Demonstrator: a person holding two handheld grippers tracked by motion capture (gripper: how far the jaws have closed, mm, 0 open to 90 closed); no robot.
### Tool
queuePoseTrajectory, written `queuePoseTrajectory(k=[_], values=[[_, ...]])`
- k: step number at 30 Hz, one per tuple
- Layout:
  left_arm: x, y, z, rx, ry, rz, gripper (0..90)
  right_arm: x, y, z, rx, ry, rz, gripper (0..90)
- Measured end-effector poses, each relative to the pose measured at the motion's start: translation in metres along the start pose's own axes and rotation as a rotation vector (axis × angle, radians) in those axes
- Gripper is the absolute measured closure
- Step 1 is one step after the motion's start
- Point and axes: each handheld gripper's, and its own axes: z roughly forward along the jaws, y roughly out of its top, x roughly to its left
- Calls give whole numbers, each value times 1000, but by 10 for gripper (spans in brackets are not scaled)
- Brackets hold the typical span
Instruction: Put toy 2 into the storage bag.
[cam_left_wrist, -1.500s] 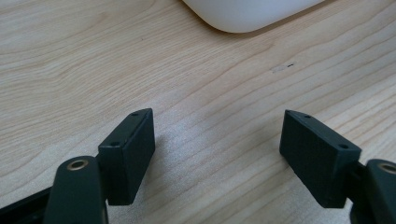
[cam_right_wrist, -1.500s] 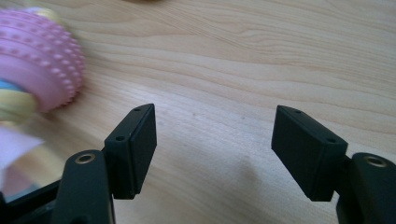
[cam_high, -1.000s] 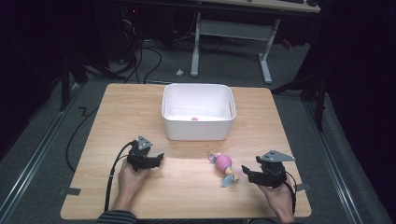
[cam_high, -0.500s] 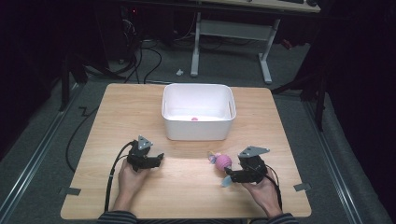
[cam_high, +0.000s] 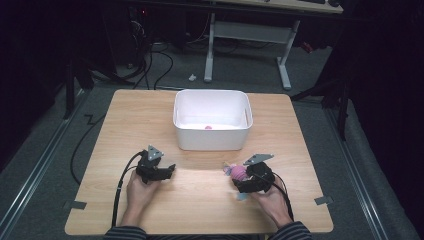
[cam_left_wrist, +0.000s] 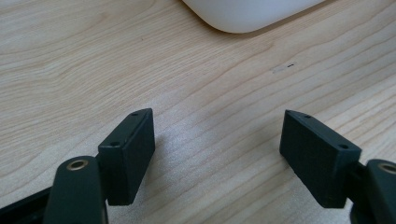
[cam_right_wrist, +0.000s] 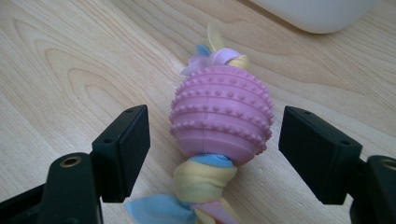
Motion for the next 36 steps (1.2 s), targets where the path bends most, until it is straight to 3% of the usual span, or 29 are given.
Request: queuePoseTrajectory(k=[10, 12, 17, 20, 24, 33, 36], values=[[0, 0, 0, 0, 0, -1, 268, -3, 3, 17, 57, 6, 18, 287], [0, 0, 0, -1, 0, -1, 268, -3, 2, 17, 51, 5, 11, 334], [0, 0, 0, 1, 0, -1, 266, -2, 1, 13, 46, 6, 11, 347], [0, 0, 0, 0, 0, 0, 266, 1, 2, 5, 17, -25, -19, 349], [0, 0, 0, 1, 1, 0, 266, -1, 0, 0, -6, -27, -3, 349], [0, 0, 0, 1, 1, 0, 264, -8, 2, -18, -75, 1, -3, 350], [0, 0, 0, 0, 2, -1, 265, -11, 3, -21, -92, 31, 18, 351]])
